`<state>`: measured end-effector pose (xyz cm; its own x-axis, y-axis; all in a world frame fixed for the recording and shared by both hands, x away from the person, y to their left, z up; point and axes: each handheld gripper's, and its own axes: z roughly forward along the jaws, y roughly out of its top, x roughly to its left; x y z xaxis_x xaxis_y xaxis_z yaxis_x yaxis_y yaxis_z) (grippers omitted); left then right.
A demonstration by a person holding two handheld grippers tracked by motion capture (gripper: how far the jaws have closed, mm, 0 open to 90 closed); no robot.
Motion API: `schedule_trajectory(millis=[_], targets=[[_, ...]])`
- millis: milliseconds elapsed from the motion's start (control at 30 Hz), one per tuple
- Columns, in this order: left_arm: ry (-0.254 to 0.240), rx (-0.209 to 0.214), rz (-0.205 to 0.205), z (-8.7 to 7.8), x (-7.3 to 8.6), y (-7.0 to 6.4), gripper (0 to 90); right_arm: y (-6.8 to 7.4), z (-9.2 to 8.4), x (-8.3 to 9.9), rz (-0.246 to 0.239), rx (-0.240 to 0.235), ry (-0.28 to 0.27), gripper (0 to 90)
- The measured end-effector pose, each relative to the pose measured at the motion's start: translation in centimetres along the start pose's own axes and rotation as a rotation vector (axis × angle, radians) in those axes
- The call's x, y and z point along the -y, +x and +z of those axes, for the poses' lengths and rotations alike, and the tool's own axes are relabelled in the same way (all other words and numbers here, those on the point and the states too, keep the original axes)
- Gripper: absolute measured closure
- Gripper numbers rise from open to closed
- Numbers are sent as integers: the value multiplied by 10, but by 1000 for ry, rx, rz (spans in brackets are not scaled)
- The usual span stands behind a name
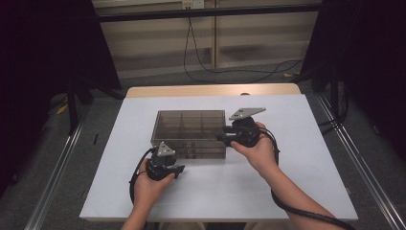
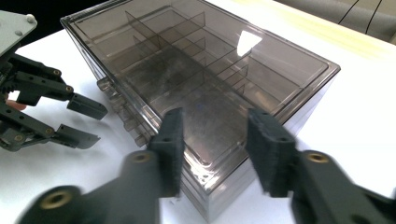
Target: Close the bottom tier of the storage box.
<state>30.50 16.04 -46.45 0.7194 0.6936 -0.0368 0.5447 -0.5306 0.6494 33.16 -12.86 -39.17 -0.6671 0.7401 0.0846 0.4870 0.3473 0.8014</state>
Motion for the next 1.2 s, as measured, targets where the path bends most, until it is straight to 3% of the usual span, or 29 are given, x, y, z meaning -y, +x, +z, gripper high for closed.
schedule_trajectory(millis=[100, 133, 233, 267, 333, 367, 667, 1200], targets=[[-2, 7, 1, -1, 0, -1, 450, 1, -1, 1, -2, 3, 3, 516], [1, 8, -13, -3, 1, 0, 422, 1, -3, 2, 1, 7, 5, 455], [4, 13, -13, -5, 3, 1, 376, 2, -5, 3, 11, 3, 5, 391], [5, 16, -22, -7, 4, 3, 314, 1, -8, 5, 10, 5, 1, 356], [12, 14, -22, -9, 4, 4, 299, 1, -9, 5, 8, 4, 3, 346], [3, 7, -33, -9, 4, 5, 236, 0, -12, 8, 17, 14, 7, 296], [12, 19, -14, -20, 7, 10, 159, -10, -25, 19, 49, 29, 4, 219], [-8, 19, -34, -30, 16, 21, 94, -21, -40, 36, 80, 30, -3, 146]])
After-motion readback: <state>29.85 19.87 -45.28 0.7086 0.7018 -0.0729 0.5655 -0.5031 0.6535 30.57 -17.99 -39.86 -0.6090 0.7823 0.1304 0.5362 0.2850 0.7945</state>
